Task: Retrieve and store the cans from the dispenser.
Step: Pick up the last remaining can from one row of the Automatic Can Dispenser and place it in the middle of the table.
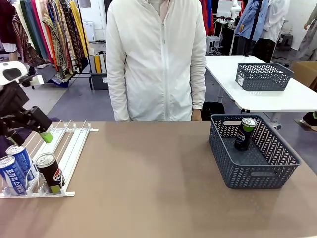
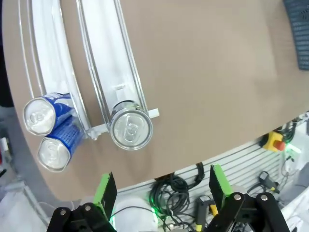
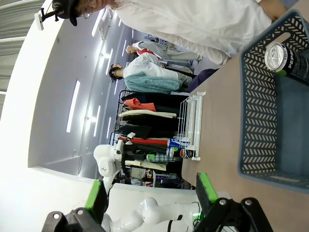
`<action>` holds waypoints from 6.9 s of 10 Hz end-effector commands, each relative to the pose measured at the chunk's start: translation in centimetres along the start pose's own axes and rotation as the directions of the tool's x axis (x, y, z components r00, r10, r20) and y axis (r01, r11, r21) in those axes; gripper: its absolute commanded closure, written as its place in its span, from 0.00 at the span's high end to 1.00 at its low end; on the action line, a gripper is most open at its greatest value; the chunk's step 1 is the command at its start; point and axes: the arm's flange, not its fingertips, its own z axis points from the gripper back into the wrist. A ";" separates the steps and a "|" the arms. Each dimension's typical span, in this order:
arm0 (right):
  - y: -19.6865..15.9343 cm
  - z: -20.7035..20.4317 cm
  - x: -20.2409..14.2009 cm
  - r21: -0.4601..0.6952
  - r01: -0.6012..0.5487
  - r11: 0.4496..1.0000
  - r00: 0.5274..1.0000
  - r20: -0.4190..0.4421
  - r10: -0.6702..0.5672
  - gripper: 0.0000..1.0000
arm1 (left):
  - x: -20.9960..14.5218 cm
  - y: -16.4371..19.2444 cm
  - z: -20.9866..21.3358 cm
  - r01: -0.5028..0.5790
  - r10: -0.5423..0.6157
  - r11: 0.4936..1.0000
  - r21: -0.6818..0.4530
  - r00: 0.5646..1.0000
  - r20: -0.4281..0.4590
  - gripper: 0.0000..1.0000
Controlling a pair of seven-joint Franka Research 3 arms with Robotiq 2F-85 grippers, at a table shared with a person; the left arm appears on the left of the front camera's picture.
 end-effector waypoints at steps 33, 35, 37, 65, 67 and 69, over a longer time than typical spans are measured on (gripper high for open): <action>0.0 0.2 -0.1 -0.003 -0.025 1.000 1.000 -0.011 0.025 1.00 | 2.8 -1.9 2.3 -0.222 0.232 0.951 0.214 0.973 -0.021 0.00; 0.0 0.2 -0.1 -0.003 -0.025 1.000 1.000 -0.011 0.025 1.00 | 3.1 -2.8 8.2 -0.155 0.161 0.969 0.191 0.987 -0.015 0.00; 0.0 0.2 -0.1 -0.003 -0.025 1.000 1.000 -0.011 0.025 1.00 | 2.9 -1.8 11.4 -0.115 0.117 0.989 0.098 0.993 -0.023 0.00; 0.0 0.2 -0.1 -0.003 -0.025 1.000 1.000 -0.011 0.025 1.00 | 15.6 -31.0 -21.2 0.403 -0.364 0.900 0.166 0.905 -0.219 0.00; 0.0 0.2 -0.1 -0.003 -0.025 1.000 1.000 -0.011 0.025 1.00 | 15.8 -30.7 -21.4 0.393 -0.355 0.905 0.161 0.908 -0.222 0.00; 0.0 0.2 -0.1 -0.003 -0.025 1.000 1.000 -0.011 0.025 1.00 | 15.8 -30.7 -21.4 0.386 -0.349 0.911 0.144 0.909 -0.230 0.87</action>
